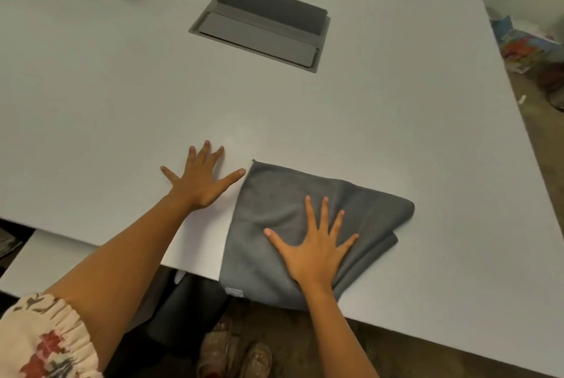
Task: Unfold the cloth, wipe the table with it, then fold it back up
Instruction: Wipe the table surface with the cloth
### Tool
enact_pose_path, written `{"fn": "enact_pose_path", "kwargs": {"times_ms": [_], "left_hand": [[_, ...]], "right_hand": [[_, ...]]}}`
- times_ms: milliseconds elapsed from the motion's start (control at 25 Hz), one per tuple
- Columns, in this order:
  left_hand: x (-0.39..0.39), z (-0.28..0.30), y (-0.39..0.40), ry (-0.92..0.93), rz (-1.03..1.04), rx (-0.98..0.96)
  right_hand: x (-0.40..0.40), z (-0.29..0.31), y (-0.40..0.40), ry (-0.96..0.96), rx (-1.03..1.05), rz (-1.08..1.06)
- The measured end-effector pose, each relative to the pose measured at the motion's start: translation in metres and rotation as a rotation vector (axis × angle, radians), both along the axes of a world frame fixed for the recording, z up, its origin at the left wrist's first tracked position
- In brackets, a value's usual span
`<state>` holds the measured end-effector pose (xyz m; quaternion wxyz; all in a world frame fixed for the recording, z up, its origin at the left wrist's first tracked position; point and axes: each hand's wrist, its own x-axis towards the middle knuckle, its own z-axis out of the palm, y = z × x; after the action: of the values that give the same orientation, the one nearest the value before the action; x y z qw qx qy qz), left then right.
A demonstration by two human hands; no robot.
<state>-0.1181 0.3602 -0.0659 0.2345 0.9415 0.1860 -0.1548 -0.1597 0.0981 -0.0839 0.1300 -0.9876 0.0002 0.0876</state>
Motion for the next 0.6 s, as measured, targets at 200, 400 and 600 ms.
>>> {"fn": "enact_pose_path", "kwargs": {"times_ms": [200,400,600], "left_hand": [[0.034,-0.005,-0.019,0.053,-0.09,0.061],[0.055,-0.014,0.006,-0.001,-0.156,0.142],[0.092,-0.01,0.08,0.073,-0.059,0.15]], "right_hand": [[0.03,-0.001,-0.088,0.024,-0.053,-0.26],[0.093,0.001,-0.137,0.069,-0.036,-0.527],[0.178,0.002,-0.117,0.093,-0.003,-0.702]]}}
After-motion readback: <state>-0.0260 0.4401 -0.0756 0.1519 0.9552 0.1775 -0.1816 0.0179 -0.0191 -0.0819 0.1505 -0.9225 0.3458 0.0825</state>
